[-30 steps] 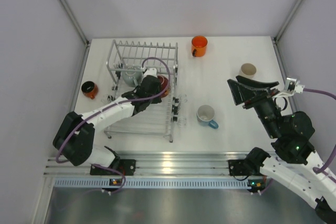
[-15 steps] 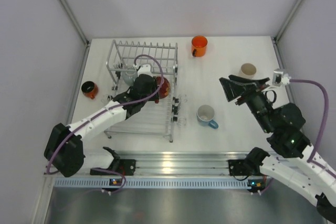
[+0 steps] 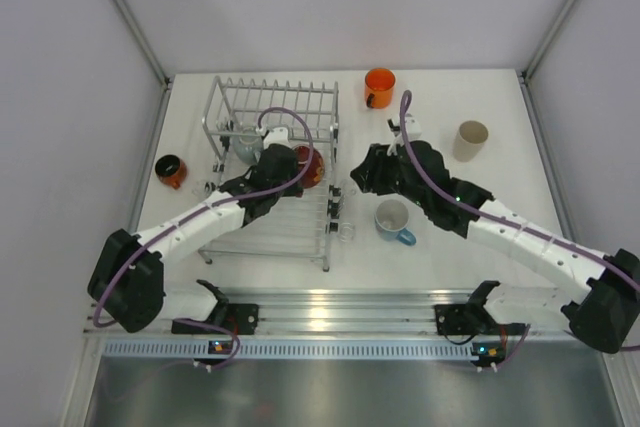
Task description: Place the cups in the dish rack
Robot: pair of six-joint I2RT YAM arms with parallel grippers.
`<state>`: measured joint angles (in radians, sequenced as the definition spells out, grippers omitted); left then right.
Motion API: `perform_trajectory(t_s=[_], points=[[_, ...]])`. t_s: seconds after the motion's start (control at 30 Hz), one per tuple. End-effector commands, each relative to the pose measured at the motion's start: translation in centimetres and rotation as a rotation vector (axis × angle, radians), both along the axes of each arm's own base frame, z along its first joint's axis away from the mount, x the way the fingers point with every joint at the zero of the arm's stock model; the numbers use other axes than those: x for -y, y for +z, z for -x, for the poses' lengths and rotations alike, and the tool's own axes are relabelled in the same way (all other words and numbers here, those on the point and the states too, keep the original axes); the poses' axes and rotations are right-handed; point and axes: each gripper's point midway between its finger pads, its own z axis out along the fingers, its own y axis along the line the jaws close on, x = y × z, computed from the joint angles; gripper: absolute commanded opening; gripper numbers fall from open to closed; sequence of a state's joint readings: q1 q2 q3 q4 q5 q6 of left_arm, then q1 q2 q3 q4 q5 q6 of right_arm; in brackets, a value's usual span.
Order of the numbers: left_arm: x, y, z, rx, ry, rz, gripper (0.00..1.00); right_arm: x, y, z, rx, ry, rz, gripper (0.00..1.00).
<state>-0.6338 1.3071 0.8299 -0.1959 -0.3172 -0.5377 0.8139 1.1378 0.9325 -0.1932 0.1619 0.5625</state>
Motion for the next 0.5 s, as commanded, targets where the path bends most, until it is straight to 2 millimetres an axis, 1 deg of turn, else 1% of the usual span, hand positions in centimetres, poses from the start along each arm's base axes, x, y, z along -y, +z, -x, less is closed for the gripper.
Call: perform_trajectory(t_s=[0.0, 0.03, 0.1, 0.13, 0.17, 0.23, 0.33, 0.37, 0.43, 0.47], points=[[-0.1, 0.0, -0.4, 0.004, 0.026, 0.007, 0.29, -1.7, 1.9, -0.2, 0.051, 0.021, -0.084, 0.46], [0.0, 0.0, -0.3, -0.002, 0.024, 0.018, 0.29, -2.0, 1.1, -0.3, 0.037, 0.022, -0.070, 0.46], [0.3, 0.2, -0.2, 0.002, 0.014, 0.036, 0.29, -2.3, 0.1, -0.3, 0.021, 0.025, -0.058, 0.48], [0.3, 0.1, -0.1, 0.000, 0.016, 0.037, 0.30, -2.6, -0.9, -0.4, 0.003, 0.029, -0.040, 0.48], [0.3, 0.1, -0.1, -0.001, 0.016, 0.036, 0.32, -2.9, -1.6, -0.4, -0.007, 0.034, -0.033, 0.48], [0.2, -0.2, -0.1, -0.005, 0.022, 0.030, 0.34, -3.5, -2.6, -0.3, -0.029, 0.043, -0.025, 0.49], [0.1, -0.9, -0.1, -0.022, 0.024, 0.021, 0.34, -4.2, -3.6, -0.3, -0.047, 0.051, -0.020, 0.48], [0.2, -0.9, -0.2, -0.022, 0.026, 0.023, 0.34, -4.4, -3.6, -0.3, -0.051, 0.053, -0.021, 0.47], [0.4, -1.1, -0.3, -0.024, 0.025, 0.027, 0.34, -4.9, -4.3, -0.3, -0.074, 0.057, -0.009, 0.47], [0.5, -1.1, -0.4, -0.024, 0.024, 0.030, 0.34, -5.1, -4.3, -0.3, -0.078, 0.058, -0.012, 0.46]])
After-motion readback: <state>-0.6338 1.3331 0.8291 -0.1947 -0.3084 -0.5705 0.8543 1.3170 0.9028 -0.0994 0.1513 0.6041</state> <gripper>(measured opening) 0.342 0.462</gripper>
